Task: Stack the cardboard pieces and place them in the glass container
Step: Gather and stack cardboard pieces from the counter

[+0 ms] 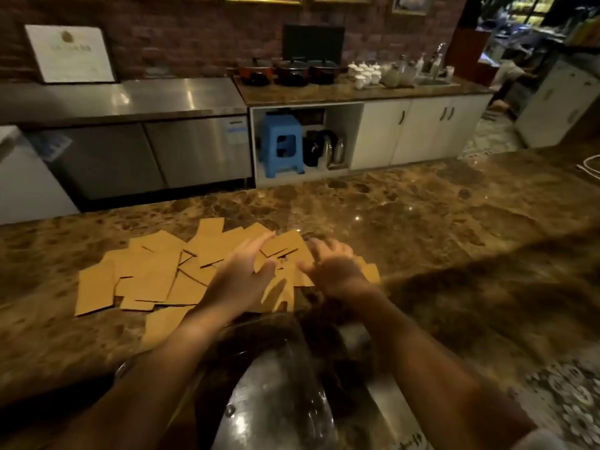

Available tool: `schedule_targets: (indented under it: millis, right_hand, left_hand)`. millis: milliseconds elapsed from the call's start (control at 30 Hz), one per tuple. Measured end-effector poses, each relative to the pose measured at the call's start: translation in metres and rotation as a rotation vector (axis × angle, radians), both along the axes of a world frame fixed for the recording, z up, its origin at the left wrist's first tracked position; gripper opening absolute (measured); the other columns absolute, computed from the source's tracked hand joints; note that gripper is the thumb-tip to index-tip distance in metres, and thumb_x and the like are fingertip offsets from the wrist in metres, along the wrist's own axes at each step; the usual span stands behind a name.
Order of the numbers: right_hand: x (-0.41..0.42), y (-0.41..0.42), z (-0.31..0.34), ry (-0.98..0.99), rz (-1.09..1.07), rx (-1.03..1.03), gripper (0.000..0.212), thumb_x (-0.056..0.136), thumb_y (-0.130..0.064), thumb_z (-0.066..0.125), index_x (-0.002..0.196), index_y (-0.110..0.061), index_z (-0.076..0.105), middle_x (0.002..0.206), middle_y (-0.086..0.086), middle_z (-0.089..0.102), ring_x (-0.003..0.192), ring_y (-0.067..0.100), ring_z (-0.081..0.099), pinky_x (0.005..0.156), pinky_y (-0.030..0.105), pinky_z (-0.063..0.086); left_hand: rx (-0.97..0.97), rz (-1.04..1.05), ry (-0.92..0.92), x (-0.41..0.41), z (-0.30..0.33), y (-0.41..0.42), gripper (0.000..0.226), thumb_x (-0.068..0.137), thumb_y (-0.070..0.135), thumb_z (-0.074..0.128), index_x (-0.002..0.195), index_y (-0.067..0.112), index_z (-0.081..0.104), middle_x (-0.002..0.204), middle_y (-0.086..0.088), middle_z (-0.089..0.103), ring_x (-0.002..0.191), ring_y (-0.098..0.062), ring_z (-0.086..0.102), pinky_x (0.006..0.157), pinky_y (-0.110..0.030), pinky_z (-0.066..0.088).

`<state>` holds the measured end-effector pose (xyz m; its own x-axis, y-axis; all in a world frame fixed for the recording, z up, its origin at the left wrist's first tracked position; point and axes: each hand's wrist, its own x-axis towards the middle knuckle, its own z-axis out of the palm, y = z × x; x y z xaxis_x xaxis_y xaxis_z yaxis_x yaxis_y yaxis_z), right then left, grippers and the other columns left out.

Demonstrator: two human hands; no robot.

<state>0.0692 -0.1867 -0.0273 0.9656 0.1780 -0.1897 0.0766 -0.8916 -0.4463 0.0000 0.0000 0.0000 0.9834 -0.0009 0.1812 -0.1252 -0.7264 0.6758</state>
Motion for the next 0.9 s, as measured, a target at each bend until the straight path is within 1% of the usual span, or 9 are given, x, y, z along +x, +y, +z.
schedule_targets:
  millis: [100,167,233,333,433,533,700,767,900]
  right_hand:
    - [0.007,-0.048,-0.009,-0.002,-0.221,-0.006,0.059,0.092,-0.051,0.054,0.141,-0.020,0.048,0.141,0.017,0.051,0.128,0.036,0.046,0.104,0.046,0.042]
    - [0.007,-0.081,-0.014,0.053,-0.303,-0.003,0.055,0.090,-0.047,0.061,0.137,-0.019,0.050,0.135,0.014,0.056,0.124,0.034,0.051,0.103,0.045,0.046]
    - [0.007,-0.095,-0.017,0.101,-0.343,0.009,0.064,0.085,-0.048,0.069,0.136,-0.016,0.047,0.134,0.012,0.058,0.129,0.034,0.049,0.109,0.047,0.041]
    - [0.009,-0.100,-0.022,0.196,-0.435,-0.036,0.083,0.074,-0.056,0.078,0.137,-0.015,0.043,0.142,0.012,0.052,0.139,0.038,0.036,0.111,0.049,0.038]
    - [0.014,-0.090,-0.030,0.226,-0.432,-0.062,0.077,0.069,-0.057,0.080,0.128,-0.015,0.054,0.135,0.015,0.056,0.134,0.040,0.040,0.102,0.053,0.047]
    - [0.022,-0.081,-0.035,0.227,-0.374,-0.059,0.077,0.068,-0.056,0.081,0.125,-0.012,0.054,0.130,0.014,0.057,0.125,0.036,0.048,0.099,0.044,0.046]
    - [0.025,-0.071,-0.029,0.315,-0.412,0.284,0.056,0.077,-0.018,0.081,0.125,-0.004,0.057,0.119,0.017,0.065,0.101,0.031,0.065,0.072,0.036,0.054]
    - [0.022,-0.065,-0.012,0.216,-0.430,0.471,0.044,0.081,-0.008,0.075,0.123,-0.005,0.061,0.120,0.016,0.068,0.103,0.033,0.067,0.078,0.040,0.058]
    - [0.003,-0.041,0.052,0.130,-0.258,0.937,0.032,0.089,-0.015,0.069,0.120,-0.021,0.064,0.100,0.000,0.077,0.096,0.024,0.072,0.077,0.041,0.059]
  left_hand:
    - [-0.281,-0.035,0.181,0.012,0.004,-0.012,0.025,0.092,0.039,0.053,0.116,0.044,0.058,0.118,0.017,0.063,0.112,-0.009,0.060,0.082,-0.026,0.048]
    - [-0.485,-0.013,0.319,0.019,0.008,-0.025,0.025,0.083,0.043,0.055,0.105,0.041,0.065,0.114,0.010,0.067,0.106,-0.012,0.065,0.089,-0.036,0.053]
    - [-0.610,0.021,0.397,0.023,0.012,-0.036,0.019,0.086,0.040,0.060,0.102,0.035,0.068,0.113,0.001,0.071,0.102,-0.017,0.069,0.093,-0.043,0.052]
    - [-0.718,0.049,0.465,0.028,0.011,-0.050,0.012,0.099,0.024,0.058,0.102,0.027,0.069,0.111,-0.005,0.073,0.100,-0.023,0.071,0.084,-0.037,0.052]
    - [-0.792,0.078,0.474,0.030,0.011,-0.055,0.014,0.100,0.018,0.057,0.103,0.023,0.069,0.111,-0.007,0.071,0.098,-0.025,0.071,0.070,-0.027,0.051]
    - [-0.864,0.138,0.457,0.028,0.012,-0.052,0.014,0.101,0.015,0.055,0.103,0.018,0.069,0.110,-0.011,0.070,0.094,-0.027,0.069,0.073,-0.031,0.053]
    - [-0.946,0.185,0.414,0.022,0.020,-0.041,0.014,0.101,0.011,0.055,0.100,0.015,0.068,0.110,-0.016,0.068,0.089,-0.028,0.067,0.082,-0.040,0.052]
    - [-0.983,0.209,0.372,0.018,0.026,-0.032,0.014,0.101,0.012,0.055,0.101,0.014,0.069,0.114,-0.018,0.070,0.088,-0.028,0.068,0.079,-0.037,0.054]
    - [-1.106,0.267,0.266,0.006,0.047,-0.017,0.015,0.100,0.017,0.055,0.104,0.014,0.070,0.115,-0.018,0.071,0.089,-0.025,0.072,0.078,-0.038,0.057]
